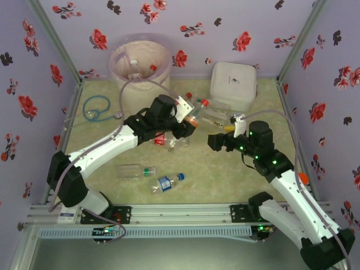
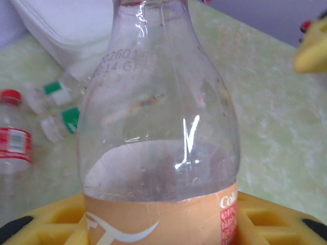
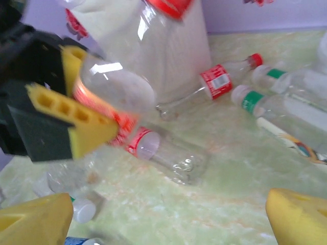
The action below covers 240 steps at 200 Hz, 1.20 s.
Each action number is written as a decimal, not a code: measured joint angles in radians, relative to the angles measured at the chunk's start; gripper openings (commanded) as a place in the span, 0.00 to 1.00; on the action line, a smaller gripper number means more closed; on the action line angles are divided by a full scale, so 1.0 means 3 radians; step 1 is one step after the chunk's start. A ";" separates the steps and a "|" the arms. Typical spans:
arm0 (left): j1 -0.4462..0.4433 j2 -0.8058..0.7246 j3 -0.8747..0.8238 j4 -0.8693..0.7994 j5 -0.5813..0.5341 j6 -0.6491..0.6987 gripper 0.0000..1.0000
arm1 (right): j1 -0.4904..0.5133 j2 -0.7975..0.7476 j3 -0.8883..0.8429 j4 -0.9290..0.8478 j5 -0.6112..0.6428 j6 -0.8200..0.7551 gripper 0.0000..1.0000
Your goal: Put the plastic bottles in the bin
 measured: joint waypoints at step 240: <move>0.1525 0.1527 0.2445 0.0258 -0.1245 -0.0106 0.00 | 0.0000 0.0170 0.0011 -0.0370 0.0615 0.0186 0.98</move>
